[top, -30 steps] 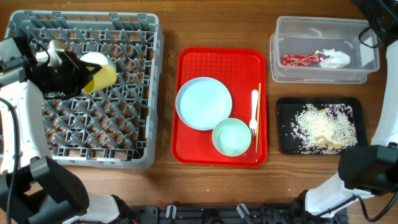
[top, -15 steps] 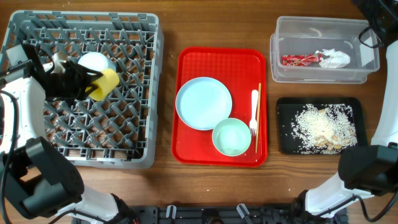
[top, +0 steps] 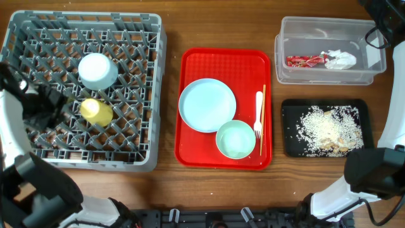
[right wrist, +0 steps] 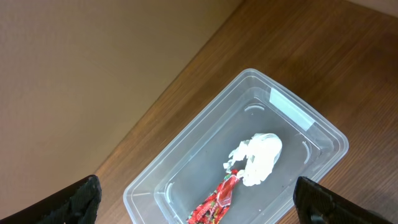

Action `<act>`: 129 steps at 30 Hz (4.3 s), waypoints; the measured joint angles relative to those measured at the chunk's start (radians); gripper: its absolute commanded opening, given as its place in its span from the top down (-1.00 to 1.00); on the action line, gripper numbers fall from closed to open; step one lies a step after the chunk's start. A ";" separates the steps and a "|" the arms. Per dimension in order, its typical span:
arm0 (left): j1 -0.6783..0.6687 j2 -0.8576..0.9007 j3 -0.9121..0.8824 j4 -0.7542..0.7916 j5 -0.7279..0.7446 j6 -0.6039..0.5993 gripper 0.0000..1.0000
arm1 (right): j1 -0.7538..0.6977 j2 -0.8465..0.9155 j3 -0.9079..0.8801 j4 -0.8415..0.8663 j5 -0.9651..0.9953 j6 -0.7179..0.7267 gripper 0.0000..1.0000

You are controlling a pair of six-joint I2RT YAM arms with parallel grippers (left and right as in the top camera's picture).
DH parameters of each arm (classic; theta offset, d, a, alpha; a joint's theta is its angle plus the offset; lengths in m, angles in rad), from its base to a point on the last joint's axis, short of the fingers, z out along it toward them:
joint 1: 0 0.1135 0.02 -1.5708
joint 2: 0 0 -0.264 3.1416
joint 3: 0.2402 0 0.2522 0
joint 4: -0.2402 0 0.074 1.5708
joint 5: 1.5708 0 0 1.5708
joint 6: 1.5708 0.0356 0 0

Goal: Sort waste into correct bins and load items into the dishwasher rack
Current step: 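Release the cup in the rack and lift the left gripper away, then reach the left gripper to the light green saucer and grasp its rim, then lift the green saucer off the tray with the left gripper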

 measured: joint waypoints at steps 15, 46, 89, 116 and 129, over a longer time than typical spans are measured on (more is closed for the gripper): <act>-0.331 -0.129 0.005 0.011 0.102 0.135 0.09 | 0.000 0.000 0.000 0.000 0.000 0.000 -0.99; -1.490 0.164 0.015 0.316 -0.110 0.150 0.20 | 0.000 0.000 0.000 0.000 0.000 0.000 -1.00; -1.368 0.332 0.010 0.240 -0.071 0.263 0.56 | 0.000 0.000 0.000 0.000 0.000 0.003 -1.00; -1.370 0.327 0.012 0.364 -0.052 0.266 0.92 | 0.000 0.000 0.000 0.000 0.000 0.003 -1.00; -1.370 0.290 0.015 0.409 -0.052 0.266 0.92 | 0.000 0.000 0.000 0.000 0.000 0.003 -0.99</act>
